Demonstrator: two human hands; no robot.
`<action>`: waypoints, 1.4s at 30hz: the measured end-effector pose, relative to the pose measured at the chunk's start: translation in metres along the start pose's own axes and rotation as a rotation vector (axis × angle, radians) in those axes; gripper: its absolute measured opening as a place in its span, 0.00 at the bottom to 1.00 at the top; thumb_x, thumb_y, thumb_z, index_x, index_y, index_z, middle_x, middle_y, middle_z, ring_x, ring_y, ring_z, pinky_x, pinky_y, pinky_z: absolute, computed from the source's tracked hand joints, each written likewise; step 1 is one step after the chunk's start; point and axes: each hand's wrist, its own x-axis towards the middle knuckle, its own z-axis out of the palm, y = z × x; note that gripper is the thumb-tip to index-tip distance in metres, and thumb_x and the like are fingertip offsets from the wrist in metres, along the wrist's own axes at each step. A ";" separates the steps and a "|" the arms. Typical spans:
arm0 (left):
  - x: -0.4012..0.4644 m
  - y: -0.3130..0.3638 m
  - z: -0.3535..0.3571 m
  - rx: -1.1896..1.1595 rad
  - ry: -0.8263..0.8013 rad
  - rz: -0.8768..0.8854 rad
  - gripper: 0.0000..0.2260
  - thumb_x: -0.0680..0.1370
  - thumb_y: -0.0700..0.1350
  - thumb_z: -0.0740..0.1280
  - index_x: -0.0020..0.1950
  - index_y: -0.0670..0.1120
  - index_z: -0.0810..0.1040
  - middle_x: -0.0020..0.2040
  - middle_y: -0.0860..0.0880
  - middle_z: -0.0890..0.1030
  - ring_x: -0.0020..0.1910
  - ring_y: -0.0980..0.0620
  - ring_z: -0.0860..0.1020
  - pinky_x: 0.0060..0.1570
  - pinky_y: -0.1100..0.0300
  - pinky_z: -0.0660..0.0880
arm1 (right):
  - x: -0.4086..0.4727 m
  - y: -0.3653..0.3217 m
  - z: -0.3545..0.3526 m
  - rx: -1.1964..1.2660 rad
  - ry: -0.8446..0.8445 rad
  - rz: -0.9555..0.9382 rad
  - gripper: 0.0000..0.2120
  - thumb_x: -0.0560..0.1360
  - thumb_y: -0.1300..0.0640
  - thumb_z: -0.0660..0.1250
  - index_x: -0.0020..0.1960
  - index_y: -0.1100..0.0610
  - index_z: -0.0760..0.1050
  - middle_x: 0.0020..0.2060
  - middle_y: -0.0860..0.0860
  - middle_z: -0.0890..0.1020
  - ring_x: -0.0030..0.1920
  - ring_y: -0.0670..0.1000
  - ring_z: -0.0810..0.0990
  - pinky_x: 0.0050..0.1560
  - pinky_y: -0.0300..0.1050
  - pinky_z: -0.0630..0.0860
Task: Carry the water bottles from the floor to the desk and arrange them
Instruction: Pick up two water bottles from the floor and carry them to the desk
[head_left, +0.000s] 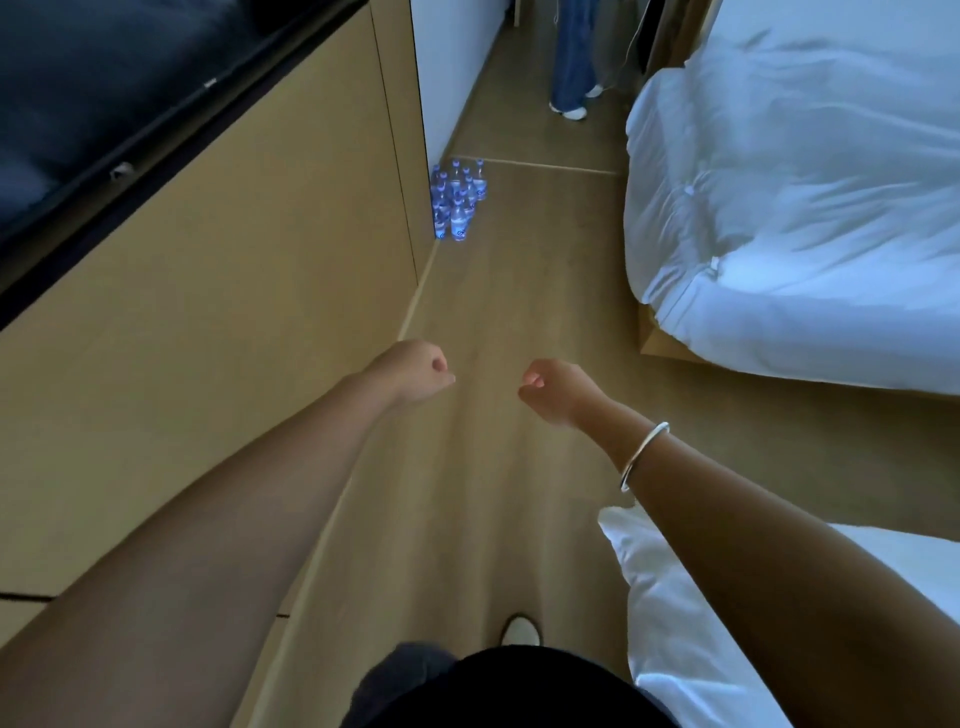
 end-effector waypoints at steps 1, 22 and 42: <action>0.014 0.003 -0.002 0.007 -0.007 0.003 0.12 0.77 0.49 0.64 0.55 0.44 0.79 0.56 0.44 0.80 0.55 0.45 0.77 0.55 0.56 0.72 | 0.013 0.004 -0.007 -0.004 -0.004 0.007 0.14 0.75 0.55 0.60 0.58 0.58 0.75 0.57 0.56 0.79 0.56 0.57 0.77 0.56 0.47 0.74; 0.396 -0.025 -0.156 -0.038 -0.105 0.039 0.11 0.76 0.48 0.64 0.51 0.42 0.79 0.52 0.45 0.79 0.53 0.45 0.77 0.52 0.56 0.73 | 0.380 -0.064 -0.121 0.053 -0.012 0.108 0.14 0.77 0.55 0.60 0.60 0.59 0.74 0.58 0.57 0.78 0.58 0.57 0.76 0.57 0.48 0.73; 0.702 -0.008 -0.228 0.009 -0.185 0.005 0.06 0.76 0.46 0.62 0.40 0.46 0.69 0.41 0.46 0.70 0.40 0.49 0.67 0.41 0.59 0.63 | 0.696 -0.055 -0.230 0.051 -0.014 0.107 0.12 0.76 0.57 0.62 0.57 0.60 0.75 0.56 0.58 0.79 0.57 0.58 0.76 0.54 0.44 0.71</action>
